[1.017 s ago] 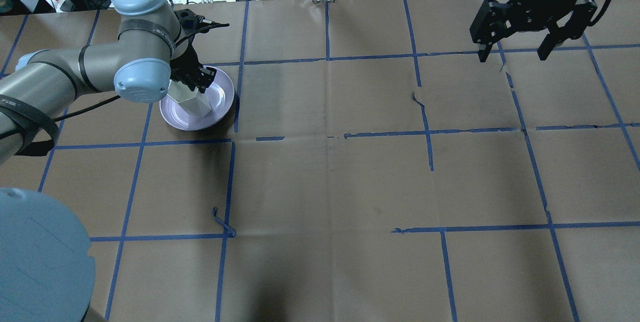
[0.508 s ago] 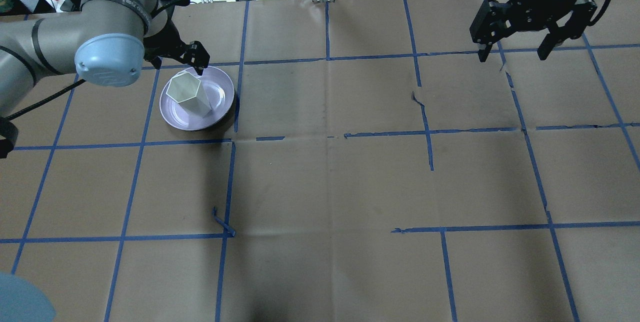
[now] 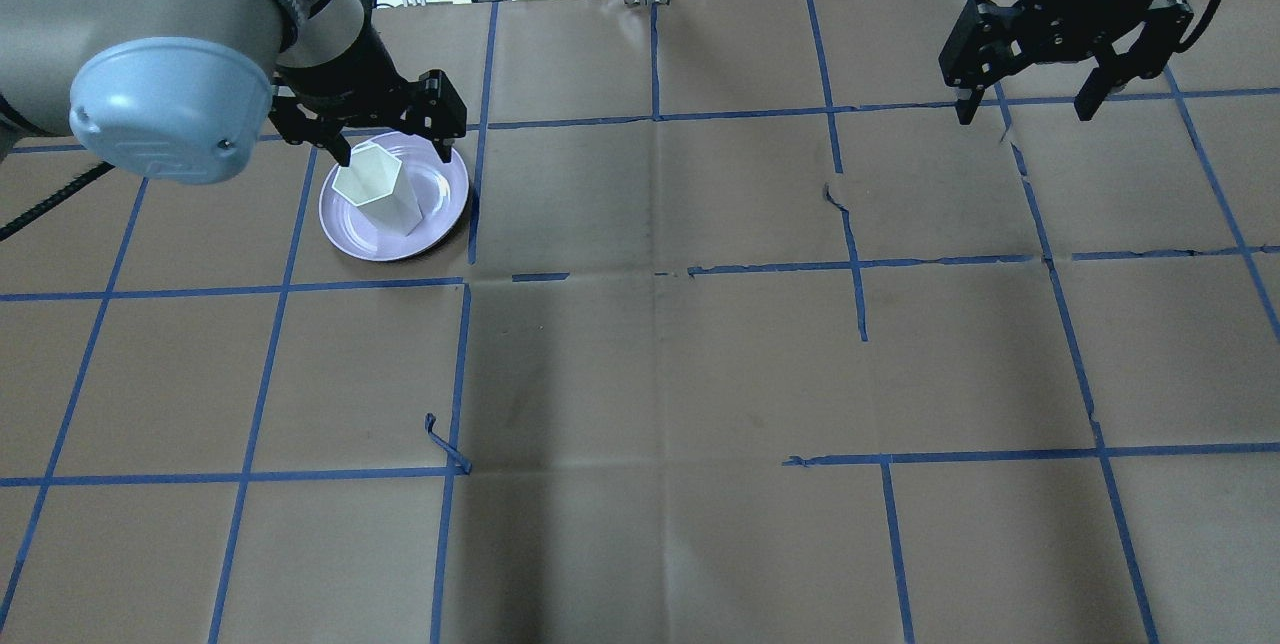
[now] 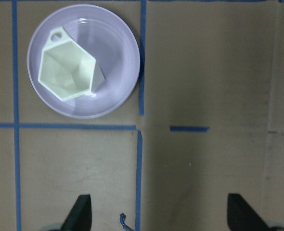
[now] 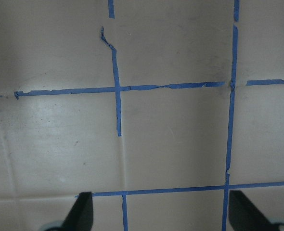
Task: Flip cup and place on plate
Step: 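Open the left gripper and raise it above the cup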
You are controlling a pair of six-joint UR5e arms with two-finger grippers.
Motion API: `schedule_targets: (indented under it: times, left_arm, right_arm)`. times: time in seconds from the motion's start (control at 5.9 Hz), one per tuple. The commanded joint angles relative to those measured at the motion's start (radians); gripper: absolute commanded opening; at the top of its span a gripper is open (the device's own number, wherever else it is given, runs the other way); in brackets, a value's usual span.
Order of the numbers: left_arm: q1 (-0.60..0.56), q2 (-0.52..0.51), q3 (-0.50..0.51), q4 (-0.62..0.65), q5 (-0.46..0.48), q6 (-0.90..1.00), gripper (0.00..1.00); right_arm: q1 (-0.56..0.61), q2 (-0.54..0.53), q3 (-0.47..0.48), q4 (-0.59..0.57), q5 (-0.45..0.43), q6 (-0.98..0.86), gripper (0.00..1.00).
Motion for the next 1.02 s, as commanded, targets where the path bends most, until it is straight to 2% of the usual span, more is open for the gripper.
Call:
schedule_targets:
  times: [0.0,0.85]
  left_arm:
    - [-0.006,0.070,0.052,-0.190,-0.038,-0.004,0.99]
    - [0.021,0.080,0.051,-0.200,-0.029,0.005,0.99]
  right_arm:
    - [0.000,0.000,0.000,-0.001,0.000,0.000,1.00]
    - [0.000,0.000,0.000,-0.001,0.000,0.000,1.00]
